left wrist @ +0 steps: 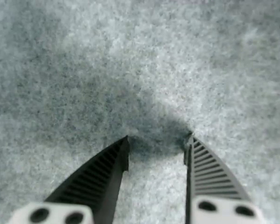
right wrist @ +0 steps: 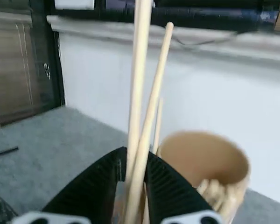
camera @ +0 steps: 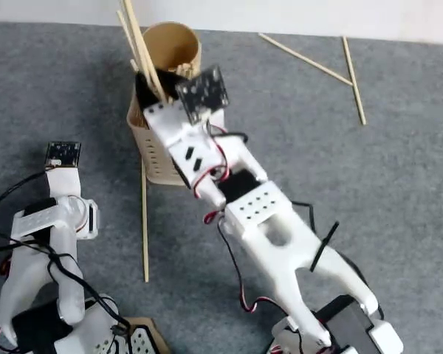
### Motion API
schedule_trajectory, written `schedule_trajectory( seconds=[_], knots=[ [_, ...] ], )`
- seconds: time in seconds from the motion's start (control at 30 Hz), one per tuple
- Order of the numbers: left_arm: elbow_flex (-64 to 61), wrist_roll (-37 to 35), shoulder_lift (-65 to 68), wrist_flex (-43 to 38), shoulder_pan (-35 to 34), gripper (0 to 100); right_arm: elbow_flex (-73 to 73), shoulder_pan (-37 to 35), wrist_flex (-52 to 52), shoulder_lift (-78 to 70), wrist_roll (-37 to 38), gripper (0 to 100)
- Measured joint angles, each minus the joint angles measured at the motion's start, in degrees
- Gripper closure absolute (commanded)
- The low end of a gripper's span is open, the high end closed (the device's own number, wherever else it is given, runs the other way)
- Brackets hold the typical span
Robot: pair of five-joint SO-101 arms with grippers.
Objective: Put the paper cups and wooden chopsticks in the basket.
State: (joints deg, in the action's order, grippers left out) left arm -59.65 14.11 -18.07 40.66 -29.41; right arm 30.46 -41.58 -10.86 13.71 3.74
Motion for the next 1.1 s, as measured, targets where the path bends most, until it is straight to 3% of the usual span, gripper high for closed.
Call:
schedule_trajectory(
  seconds=[0.17,0.3,0.83,0.97,1.1],
  knots=[
    [0.0,0.0,0.0,0.0,0.0,78,3.8,0.7,-2.5,1.5,0.0,87.4],
    [0.0,0.0,0.0,0.0,0.0,78,3.9,2.6,-1.1,1.8,0.0,85.7],
    [0.0,0.0,0.0,0.0,0.0,78,-18.2,6.8,29.2,1.9,0.0,86.0],
    [0.0,0.0,0.0,0.0,0.0,78,-28.1,8.2,41.1,1.9,0.0,86.0],
    [1.0,0.0,0.0,0.2,0.0,78,-38.9,9.1,59.9,1.9,0.0,86.0]
  ],
)
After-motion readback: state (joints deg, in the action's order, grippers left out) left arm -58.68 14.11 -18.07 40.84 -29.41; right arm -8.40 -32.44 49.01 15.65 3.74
